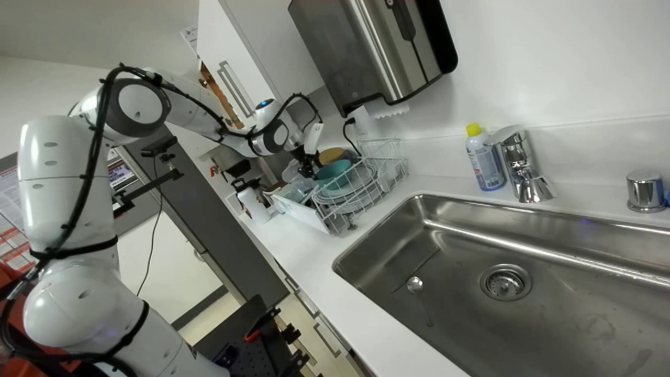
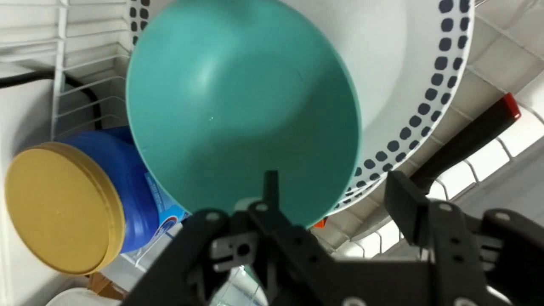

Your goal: Put the bowl in the sink on the dish rack

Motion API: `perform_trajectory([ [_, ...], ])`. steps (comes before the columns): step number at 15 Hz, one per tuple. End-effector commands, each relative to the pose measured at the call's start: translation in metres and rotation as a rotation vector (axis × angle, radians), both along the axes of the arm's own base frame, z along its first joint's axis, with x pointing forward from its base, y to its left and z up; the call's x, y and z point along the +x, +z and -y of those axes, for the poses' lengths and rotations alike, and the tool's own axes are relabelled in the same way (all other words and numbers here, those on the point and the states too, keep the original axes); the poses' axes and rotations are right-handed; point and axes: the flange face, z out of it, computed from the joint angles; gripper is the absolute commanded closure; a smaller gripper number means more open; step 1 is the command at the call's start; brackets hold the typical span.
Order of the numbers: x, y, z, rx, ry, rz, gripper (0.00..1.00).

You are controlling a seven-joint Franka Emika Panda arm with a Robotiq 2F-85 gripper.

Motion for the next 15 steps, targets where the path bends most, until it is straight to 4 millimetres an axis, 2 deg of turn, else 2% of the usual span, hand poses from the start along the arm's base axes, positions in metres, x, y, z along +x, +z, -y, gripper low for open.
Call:
perform_trajectory([
  [1, -0.025, 0.029, 0.035, -0.008, -0.077, 0.022, 0.02],
  [6, -0.045, 0.043, 0.067, -0.009, -0.158, 0.014, 0.0],
  [10, -0.075, 0.069, 0.09, -0.024, -0.222, 0.009, 0.0],
  [12, -0.092, 0.085, 0.11, -0.053, -0.3, -0.014, 0.0],
  [15, -0.115, 0.107, 0.153, -0.124, -0.473, -0.039, 0.0],
])
